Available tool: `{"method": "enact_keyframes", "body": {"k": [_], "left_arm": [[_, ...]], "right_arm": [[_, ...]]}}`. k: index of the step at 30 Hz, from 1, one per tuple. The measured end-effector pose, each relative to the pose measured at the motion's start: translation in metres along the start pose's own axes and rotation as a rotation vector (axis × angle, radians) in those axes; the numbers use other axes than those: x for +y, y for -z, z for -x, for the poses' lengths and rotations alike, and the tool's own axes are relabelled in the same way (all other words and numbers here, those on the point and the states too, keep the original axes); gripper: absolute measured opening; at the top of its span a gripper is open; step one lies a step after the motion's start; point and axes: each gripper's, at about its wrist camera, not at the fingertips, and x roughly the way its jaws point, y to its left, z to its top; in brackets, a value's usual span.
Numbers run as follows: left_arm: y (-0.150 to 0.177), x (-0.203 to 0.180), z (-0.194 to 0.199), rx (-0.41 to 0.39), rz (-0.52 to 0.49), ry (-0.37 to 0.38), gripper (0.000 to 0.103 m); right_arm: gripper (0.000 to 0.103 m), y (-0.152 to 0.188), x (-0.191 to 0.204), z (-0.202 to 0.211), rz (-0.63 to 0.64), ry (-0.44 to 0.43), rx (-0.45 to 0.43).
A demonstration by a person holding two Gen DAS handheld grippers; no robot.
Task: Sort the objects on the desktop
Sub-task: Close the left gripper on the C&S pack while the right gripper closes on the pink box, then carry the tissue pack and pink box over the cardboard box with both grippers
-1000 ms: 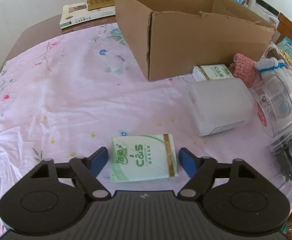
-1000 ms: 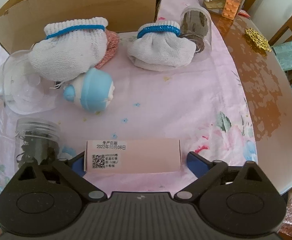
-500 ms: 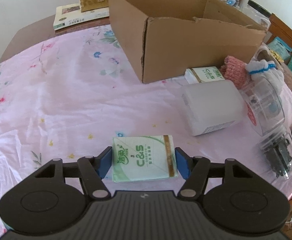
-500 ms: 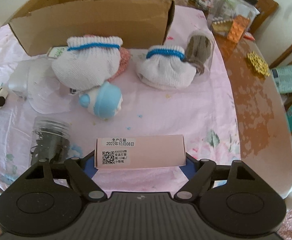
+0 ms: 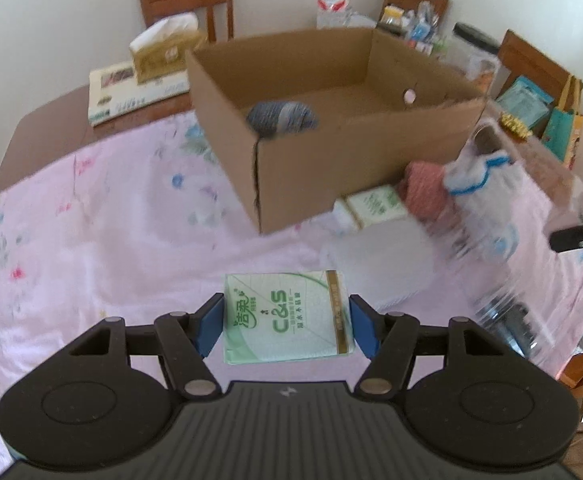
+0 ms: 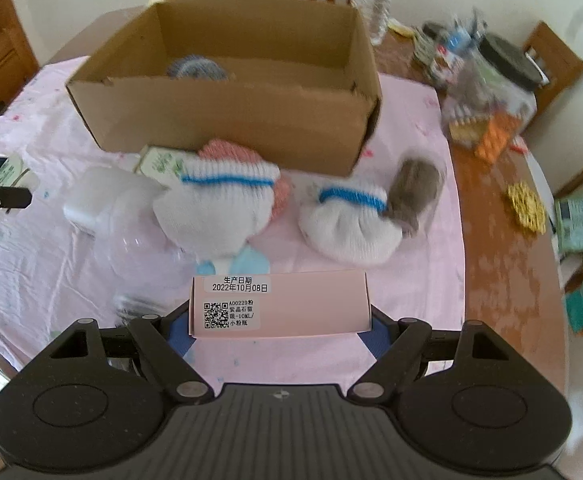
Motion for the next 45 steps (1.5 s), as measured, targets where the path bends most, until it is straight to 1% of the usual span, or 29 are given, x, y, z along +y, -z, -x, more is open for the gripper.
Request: {"method": "enact_keyframes", "body": {"k": [6, 14, 22, 30, 40, 45], "left_arm": [[-0.031, -0.007, 0.01, -0.047, -0.037, 0.017, 0.065], [-0.073, -0.019, 0.009, -0.105, -0.095, 0.035, 0.065], [-0.111, -0.03, 0.003, -0.142, -0.14, 0.053, 0.065], [-0.139, -0.036, -0.018, -0.141, -0.156, 0.07, 0.065], [-0.155, -0.036, -0.044, -0.112, -0.147, 0.087, 0.065], [-0.161, -0.036, -0.054, -0.101, -0.143, 0.088, 0.065]], "right_arm": [[0.084, -0.025, 0.002, 0.011, 0.048, -0.029, -0.05], [0.084, -0.058, 0.003, 0.018, 0.115, -0.043, -0.109], [0.084, -0.085, 0.002, 0.016, 0.171, -0.051, -0.12], [0.084, -0.115, -0.001, 0.014, 0.204, -0.056, -0.147], [0.084, -0.153, -0.013, -0.006, 0.189, -0.074, -0.158], [0.085, -0.165, -0.017, -0.018, 0.18, -0.085, -0.152]]}}
